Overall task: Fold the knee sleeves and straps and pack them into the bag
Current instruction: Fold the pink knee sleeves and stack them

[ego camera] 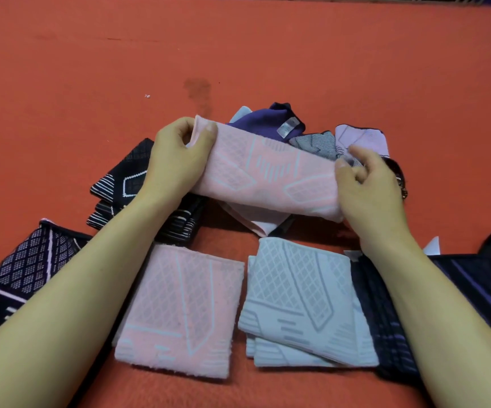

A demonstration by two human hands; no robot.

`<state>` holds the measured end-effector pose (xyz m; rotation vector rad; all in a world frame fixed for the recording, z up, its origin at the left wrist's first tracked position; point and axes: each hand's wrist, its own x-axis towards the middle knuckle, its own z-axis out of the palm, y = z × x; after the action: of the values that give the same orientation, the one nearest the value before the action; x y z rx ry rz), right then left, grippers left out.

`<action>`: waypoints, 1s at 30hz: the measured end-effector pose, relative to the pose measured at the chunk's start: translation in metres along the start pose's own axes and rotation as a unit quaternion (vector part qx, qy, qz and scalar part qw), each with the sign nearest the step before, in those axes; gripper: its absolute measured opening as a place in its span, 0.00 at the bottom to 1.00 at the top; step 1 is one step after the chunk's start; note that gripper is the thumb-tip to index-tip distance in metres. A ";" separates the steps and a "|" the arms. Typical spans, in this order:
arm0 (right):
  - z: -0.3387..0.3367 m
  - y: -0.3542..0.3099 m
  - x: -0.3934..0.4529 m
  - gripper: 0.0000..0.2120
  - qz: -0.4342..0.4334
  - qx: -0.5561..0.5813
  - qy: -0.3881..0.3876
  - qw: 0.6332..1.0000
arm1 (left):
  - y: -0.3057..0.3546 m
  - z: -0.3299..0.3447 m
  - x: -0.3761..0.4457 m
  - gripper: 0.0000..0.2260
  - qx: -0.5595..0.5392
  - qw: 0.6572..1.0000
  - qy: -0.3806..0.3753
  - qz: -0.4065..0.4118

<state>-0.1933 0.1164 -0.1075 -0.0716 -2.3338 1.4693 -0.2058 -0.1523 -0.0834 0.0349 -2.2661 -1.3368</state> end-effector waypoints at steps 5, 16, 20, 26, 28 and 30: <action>-0.001 -0.004 -0.005 0.12 -0.017 -0.063 0.002 0.998 | 0.001 -0.002 -0.003 0.09 0.003 0.999 -0.037 -0.026; 0.003 -0.020 -0.019 0.28 -0.145 -0.031 -0.168 0.975 | 0.023 -0.013 -0.010 0.09 -0.331 0.909 -0.243 -0.070; 0.006 -0.021 -0.017 0.17 -0.146 0.025 -0.200 0.968 | 0.025 -0.016 -0.008 0.14 -0.409 0.856 -0.282 -0.145; 0.006 -0.020 -0.012 0.07 -0.125 0.111 -0.078 0.983 | 0.022 -0.012 -0.003 0.08 -0.419 0.807 -0.301 -0.286; 0.005 -0.020 -0.011 0.08 -0.102 0.152 -0.038 0.982 | 0.020 -0.011 -0.003 0.10 -0.388 0.809 -0.327 -0.297; 0.005 -0.021 -0.011 0.08 -0.070 0.194 -0.034 0.978 | 0.020 -0.010 -0.005 0.15 -0.348 0.821 -0.354 -0.283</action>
<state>-0.1811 0.0997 -0.0938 0.2443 -2.0110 1.8448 -0.1927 -0.1483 -0.0652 -0.0583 -2.2055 -2.8332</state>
